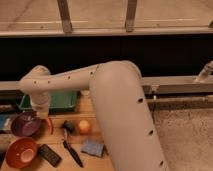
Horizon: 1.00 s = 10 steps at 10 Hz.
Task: Place fork in purple bowl
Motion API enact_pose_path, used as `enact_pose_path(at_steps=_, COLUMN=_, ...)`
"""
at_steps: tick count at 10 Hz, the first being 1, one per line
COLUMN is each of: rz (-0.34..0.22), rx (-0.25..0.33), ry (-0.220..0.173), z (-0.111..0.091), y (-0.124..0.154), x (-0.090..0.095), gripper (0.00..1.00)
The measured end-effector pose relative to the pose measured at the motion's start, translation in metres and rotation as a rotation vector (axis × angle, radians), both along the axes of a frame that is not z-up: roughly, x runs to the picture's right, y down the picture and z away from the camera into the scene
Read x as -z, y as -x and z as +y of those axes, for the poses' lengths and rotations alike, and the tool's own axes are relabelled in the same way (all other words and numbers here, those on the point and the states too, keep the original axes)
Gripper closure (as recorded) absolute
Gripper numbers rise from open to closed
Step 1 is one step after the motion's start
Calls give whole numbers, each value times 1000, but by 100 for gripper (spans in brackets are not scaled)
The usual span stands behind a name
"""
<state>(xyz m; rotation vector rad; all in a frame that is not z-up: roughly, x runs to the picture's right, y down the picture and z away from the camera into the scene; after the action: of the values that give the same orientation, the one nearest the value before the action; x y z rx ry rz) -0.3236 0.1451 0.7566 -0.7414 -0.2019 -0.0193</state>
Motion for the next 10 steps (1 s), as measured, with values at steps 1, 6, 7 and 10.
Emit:
enact_pose_path(at_steps=1, rz=5, rx=11, ry=10, z=6, y=2, x=-3, gripper=90)
enact_pose_path(at_steps=6, rz=4, rx=37, ry=42, z=12, y=7, x=-4, gripper=40)
enact_pose_path(at_steps=7, rz=0, rx=42, ry=44, z=12, y=9, x=-4, gripper=31)
enact_pose_path(at_steps=10, rz=-15, rx=65, ry=53, z=15, y=16, x=-4, gripper=20)
